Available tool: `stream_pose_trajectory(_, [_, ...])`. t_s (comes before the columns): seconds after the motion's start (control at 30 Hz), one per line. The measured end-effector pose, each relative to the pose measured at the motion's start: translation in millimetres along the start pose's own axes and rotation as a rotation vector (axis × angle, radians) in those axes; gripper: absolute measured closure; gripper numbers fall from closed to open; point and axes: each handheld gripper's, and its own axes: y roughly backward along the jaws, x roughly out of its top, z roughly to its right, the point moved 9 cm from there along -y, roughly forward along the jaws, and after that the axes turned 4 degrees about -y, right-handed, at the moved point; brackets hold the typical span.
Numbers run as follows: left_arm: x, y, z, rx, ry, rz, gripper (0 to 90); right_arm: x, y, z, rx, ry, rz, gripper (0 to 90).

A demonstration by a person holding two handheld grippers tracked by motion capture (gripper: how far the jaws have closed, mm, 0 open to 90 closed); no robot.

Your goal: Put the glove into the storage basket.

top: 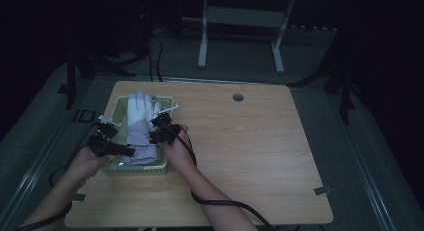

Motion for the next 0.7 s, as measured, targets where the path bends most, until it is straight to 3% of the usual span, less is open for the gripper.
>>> stream_pose_trajectory(0.1, [-2.2, -7.1, -3.8, -0.008, 0.024, -0.017, 74.6, -3.5, -5.8, 1.7, -0.022, -0.004, -0.036, 79.2])
stream_pose_trajectory(0.27, [-4.3, -14.7, -8.6, -0.020, 0.056, -0.037, 74.1, -4.0, -9.1, 0.5, -0.081, 0.045, -0.075, 77.0])
stream_pose_trajectory(0.43, [-10.2, -20.8, -15.9, -0.008, 0.063, -0.100, 71.4, -6.7, -13.3, 1.2, -0.089, 0.071, -0.113, 63.7])
stream_pose_trajectory(0.47, [-10.1, -21.3, -15.9, 0.005, 0.059, -0.107, 70.9, -7.2, -13.8, 1.6, -0.089, 0.084, -0.109, 56.3])
stream_pose_trajectory(0.53, [-11.2, -23.0, -16.0, 0.015, 0.065, -0.133, 68.9, -7.0, -13.0, 3.2, -0.101, 0.100, -0.098, 53.1])
stream_pose_trajectory(0.63, [-10.8, -24.1, -16.2, 0.039, 0.069, -0.143, 63.1, -3.4, -8.5, 2.2, -0.072, 0.093, -0.077, 47.8])
stream_pose_trajectory(0.7, [-8.1, -23.1, -15.4, 0.053, 0.061, -0.115, 57.0, 0.8, -4.1, -0.7, -0.054, 0.106, -0.051, 43.9])
